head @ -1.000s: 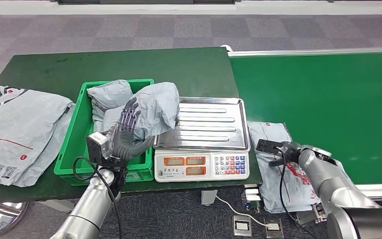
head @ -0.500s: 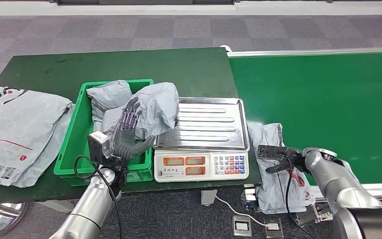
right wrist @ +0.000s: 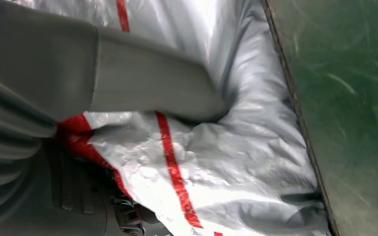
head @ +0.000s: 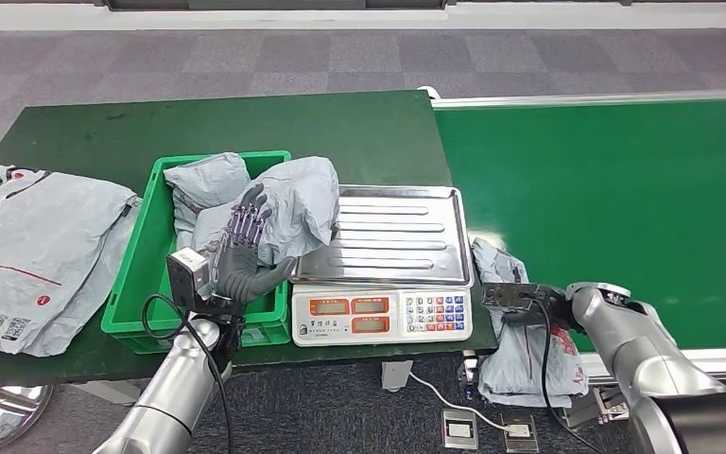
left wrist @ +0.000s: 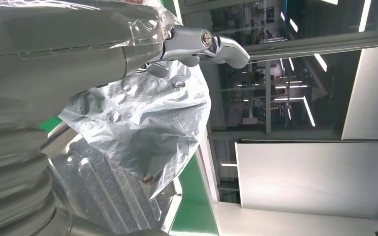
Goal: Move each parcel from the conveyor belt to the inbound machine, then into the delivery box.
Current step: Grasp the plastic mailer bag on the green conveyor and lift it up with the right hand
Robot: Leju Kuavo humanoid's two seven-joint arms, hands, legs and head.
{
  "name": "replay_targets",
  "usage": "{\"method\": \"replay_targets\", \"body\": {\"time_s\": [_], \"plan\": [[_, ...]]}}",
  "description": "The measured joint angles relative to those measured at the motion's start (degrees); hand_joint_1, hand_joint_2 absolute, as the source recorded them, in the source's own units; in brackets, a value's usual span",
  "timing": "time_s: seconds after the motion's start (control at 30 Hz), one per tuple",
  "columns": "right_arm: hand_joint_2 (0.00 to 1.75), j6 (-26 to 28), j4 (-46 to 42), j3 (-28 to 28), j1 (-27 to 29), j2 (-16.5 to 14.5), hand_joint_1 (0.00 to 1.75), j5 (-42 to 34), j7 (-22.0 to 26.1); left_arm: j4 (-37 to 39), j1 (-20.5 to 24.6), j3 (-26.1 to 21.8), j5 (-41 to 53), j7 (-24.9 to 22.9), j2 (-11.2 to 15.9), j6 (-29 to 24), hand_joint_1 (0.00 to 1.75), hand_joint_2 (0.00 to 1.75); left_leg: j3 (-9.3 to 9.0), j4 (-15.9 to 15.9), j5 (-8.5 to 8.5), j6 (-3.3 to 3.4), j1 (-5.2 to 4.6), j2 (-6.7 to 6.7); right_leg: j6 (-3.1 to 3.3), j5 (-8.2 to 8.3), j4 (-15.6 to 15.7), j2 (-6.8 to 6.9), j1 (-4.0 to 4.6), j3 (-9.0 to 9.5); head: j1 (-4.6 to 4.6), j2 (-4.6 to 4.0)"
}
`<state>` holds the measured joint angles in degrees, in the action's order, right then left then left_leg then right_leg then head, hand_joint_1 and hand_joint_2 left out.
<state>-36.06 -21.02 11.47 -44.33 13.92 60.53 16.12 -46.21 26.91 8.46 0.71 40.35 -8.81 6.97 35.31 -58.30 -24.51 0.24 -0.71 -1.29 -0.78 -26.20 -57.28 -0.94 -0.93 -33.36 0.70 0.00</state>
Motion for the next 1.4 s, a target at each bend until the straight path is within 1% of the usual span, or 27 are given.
{"method": "replay_targets", "body": {"time_s": [0.17, 0.23, 0.3, 0.33, 0.4, 0.43, 0.53, 0.6, 0.63, 0.7, 0.8, 0.87, 0.93, 1.07, 1.17, 1.27, 1.33, 1.37, 1.4], "plan": [[1.75, -0.08, 0.05, 0.75, 0.16, -0.02, 1.75, -0.14, -0.08, 0.02, 0.01, 0.0, 0.01, 0.0, 0.0, -0.04, 0.0, 1.75, 0.0, 0.0, 0.0, 0.0, -0.01, 0.0, 0.0, 0.0, 0.0, 0.0, -0.01, 0.0, 0.0, 0.0], [1.75, 0.06, 0.08, 0.97, 0.22, -0.02, 1.75, -0.19, -0.2, 0.02, 0.01, 0.0, 0.01, 0.0, 0.0, -0.08, 0.0, 1.75, 0.0, 0.0, 0.0, 0.0, -0.01, 0.0, 0.0, 0.0, 0.0, 0.0, -0.01, 0.0, 0.0, 0.0], [1.75, 1.08, 0.11, 1.07, 0.27, -0.04, 1.75, -0.5, -0.28, 0.02, 0.0, 0.0, 0.01, 0.0, 0.01, -0.18, 0.0, 1.75, 0.01, 0.0, 0.0, 0.0, -0.01, -0.01, 0.0, 0.0, -0.01, 0.0, -0.01, 0.01, 0.0, 0.0], [1.75, 2.47, 0.12, 1.1, 0.28, -0.1, 1.75, -0.94, -0.17, -0.01, -0.05, 0.0, -0.01, 0.0, 0.02, -0.3, 0.0, 1.75, 0.02, 0.0, 0.0, 0.0, -0.01, -0.01, 0.0, 0.0, -0.01, 0.01, -0.01, 0.02, 0.0, 0.0], [1.75, 7.66, 0.11, 1.14, 0.4, -0.46, 1.75, -2.72, 0.42, -0.39, -0.44, 0.0, -0.1, 0.01, 0.13, -0.77, 0.0, 1.75, 0.04, 0.02, 0.0, 0.0, -0.01, 0.01, 0.0, 0.01, -0.03, 0.01, 0.0, 0.01, 0.0, 0.0], [1.75, 11.43, 0.03, 1.12, 0.5, -0.77, 1.75, -4.16, 0.9, -0.75, -0.78, 0.0, -0.16, 0.01, 0.24, -0.98, 0.0, 1.75, 0.05, 0.02, 0.0, -0.01, -0.01, 0.03, 0.02, 0.02, -0.05, 0.0, 0.0, -0.01, 0.0, 0.0], [1.75, 25.78, -1.97, -0.14, 1.0, -2.13, 1.75, -10.96, 3.61, -2.21, -2.13, -0.01, -0.26, 0.01, 0.58, -1.26, 0.0, 1.75, 0.08, 0.03, 0.0, -0.02, -0.02, 0.15, 0.1, 0.09, -0.08, -0.09, -0.01, -0.14, 0.0, 0.0], [1.75, 35.25, -5.39, -2.66, 1.23, -3.17, 1.75, -16.74, 7.18, -3.1, -3.03, -0.02, -0.28, 0.01, 0.74, -1.27, 0.0, 1.75, 0.08, 0.02, 0.01, -0.03, -0.02, 0.24, 0.13, 0.11, -0.09, -0.15, -0.01, -0.21, 0.01, 0.0], [1.75, 38.66, -7.6, -4.14, 1.41, -3.61, 1.75, -19.57, 9.11, -3.41, -3.37, -0.02, -0.26, 0.01, 0.76, -1.27, 0.0, 1.75, 0.07, 0.02, 0.02, -0.03, 0.0, 0.23, 0.13, 0.11, -0.09, -0.13, 0.0, -0.22, 0.01, 0.0], [1.75, 43.8, -13.46, -7.48, 2.58, -4.38, 1.75, -25.69, 13.0, -3.75, -3.81, -0.02, -0.18, 0.0, 0.75, -1.27, 0.0, 1.75, 0.1, 0.02, 0.06, -0.04, 0.02, 0.03, 0.14, 0.09, -0.1, 0.07, 0.03, -0.18, 0.01, 0.0], [1.75, 49.06, -25.09, -13.24, 6.22, -5.74, 1.75, -34.93, 18.9, -3.91, -4.02, -0.02, -0.01, 0.02, 0.64, -1.22, 0.0, 1.75, 0.19, 0.02, 0.1, -0.03, 0.02, -0.34, 0.16, 0.03, -0.1, 0.43, 0.03, -0.13, 0.01, 0.0], [1.75, 52.18, -33.7, -16.35, 9.17, -7.01, 1.75, -38.82, 22.22, -3.94, -3.95, -0.02, 0.07, 0.02, 0.47, -1.1, 0.0, 1.75, 0.2, 0.02, 0.09, -0.04, 0.01, -0.41, 0.18, -0.02, -0.1, 0.49, 0.02, -0.11, 0.01, 0.0], [1.75, 56.22, -42.46, -18.05, 12.19, -8.27, 1.75, -40.72, 23.72, -3.94, -3.89, -0.02, 0.1, 0.02, 0.24, -0.99, 0.0, 1.75, 0.21, 0.02, 0.06, -0.04, 0.0, -0.42, 0.16, -0.07, -0.09, 0.5, 0.0, -0.12, 0.01, 0.0], [1.75, 65.1, -57.24, -18.51, 16.22, -9.85, 1.75, -41.41, 24.12, -3.93, -3.84, -0.02, 0.06, 0.0, -0.16, -0.89, 0.0, 1.75, 0.24, 0.02, 0.03, -0.03, -0.01, -0.33, 0.13, -0.1, -0.08, 0.45, -0.02, -0.17, 0.0, 0.0], [1.75, 69.52, -64.44, -18.24, 18.03, -10.35, 1.75, -41.02, 24.08, -3.93, -3.78, -0.02, 0.05, 0.01, -0.49, -0.69, 0.0, 1.75, 0.24, 0.02, 0.02, -0.03, -0.02, -0.27, 0.13, -0.09, -0.08, 0.41, -0.03, -0.19, 0.01, 0.0], [1.75, 74.63, -70.36, -16.49, 19.32, -10.44, 1.75, -39.09, 24.09, -3.93, -3.67, -0.02, 0.05, 0.01, -0.68, -0.32, 0.0, 1.75, 0.24, 0.02, 0.02, -0.03, -0.03, -0.24, 0.13, -0.09, -0.08, 0.38, -0.03, -0.18, 0.0, 0.0], [1.75, 74.7, -72.14, -14.74, 19.25, -10.44, 1.75, -35.22, 23.71, -3.93, -3.61, -0.02, -0.02, 0.01, -0.81, -0.19, 0.0, 1.75, 0.23, 0.04, 0.01, -0.04, -0.02, -0.14, 0.14, -0.08, -0.09, 0.27, -0.02, -0.19, 0.0, 0.0], [1.75, 73.16, -72.11, -13.55, 18.83, -10.44, 1.75, -32.11, 22.87, -3.95, -3.6, -0.02, -0.09, 0.01, -0.91, -0.15, 0.0, 1.75, 0.24, 0.05, -0.01, -0.06, -0.02, -0.06, 0.15, -0.07, -0.1, 0.19, -0.01, -0.19, 0.0, 0.0], [1.75, 69.89, -71.09, -12.01, 17.91, -10.44, 1.75, -28.1, 21.02, -3.98, -3.61, -0.02, -0.21, 0.01, -0.99, -0.11, 0.0, 1.75, 0.23, 0.07, -0.03, -0.09, -0.02, 0.01, 0.18, -0.06, -0.11, 0.09, -0.01, -0.19, -0.01, 0.0]]}}
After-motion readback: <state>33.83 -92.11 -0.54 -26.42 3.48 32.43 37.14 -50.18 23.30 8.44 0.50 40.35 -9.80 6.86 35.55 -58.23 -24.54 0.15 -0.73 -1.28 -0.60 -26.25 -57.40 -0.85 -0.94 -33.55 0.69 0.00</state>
